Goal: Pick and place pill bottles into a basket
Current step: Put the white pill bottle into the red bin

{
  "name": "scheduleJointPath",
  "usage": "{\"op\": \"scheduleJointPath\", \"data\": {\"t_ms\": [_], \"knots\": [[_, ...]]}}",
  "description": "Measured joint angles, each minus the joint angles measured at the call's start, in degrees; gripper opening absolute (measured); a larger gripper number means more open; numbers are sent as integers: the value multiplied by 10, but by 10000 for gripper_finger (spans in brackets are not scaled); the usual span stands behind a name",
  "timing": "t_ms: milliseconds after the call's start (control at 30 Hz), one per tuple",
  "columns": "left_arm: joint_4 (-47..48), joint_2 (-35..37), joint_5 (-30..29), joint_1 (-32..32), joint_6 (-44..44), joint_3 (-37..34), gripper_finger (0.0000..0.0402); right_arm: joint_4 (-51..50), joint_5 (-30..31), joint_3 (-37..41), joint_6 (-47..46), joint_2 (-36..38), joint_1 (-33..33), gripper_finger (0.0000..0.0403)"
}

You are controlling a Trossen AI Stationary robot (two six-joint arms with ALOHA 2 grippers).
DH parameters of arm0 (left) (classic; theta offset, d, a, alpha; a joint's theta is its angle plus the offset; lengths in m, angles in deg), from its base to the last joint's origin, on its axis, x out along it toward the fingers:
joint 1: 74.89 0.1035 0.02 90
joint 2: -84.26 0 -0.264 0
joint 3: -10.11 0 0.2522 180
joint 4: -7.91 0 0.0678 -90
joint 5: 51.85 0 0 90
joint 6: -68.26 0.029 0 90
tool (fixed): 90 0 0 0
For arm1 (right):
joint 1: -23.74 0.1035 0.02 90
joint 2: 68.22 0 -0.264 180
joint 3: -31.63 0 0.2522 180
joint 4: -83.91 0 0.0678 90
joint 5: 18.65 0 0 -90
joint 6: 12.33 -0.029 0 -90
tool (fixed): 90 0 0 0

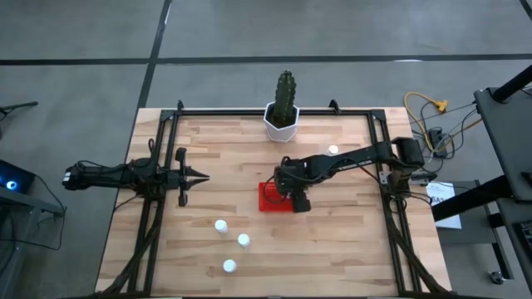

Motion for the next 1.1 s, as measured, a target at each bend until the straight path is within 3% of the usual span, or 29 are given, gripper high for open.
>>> {"op": "scheduleJointPath", "data": {"t_ms": [400, 567, 1100], "knots": [[0, 0, 0, 0, 0, 0, 15, -21, 15, -2, -7, 2, 2, 166], [0, 0, 0, 0, 0, 0, 15, -26, 44, -2, -7, 2, 3, 188], [0, 0, 0, 0, 0, 0, 15, -30, 45, -2, -20, 1, 2, 199]]}}
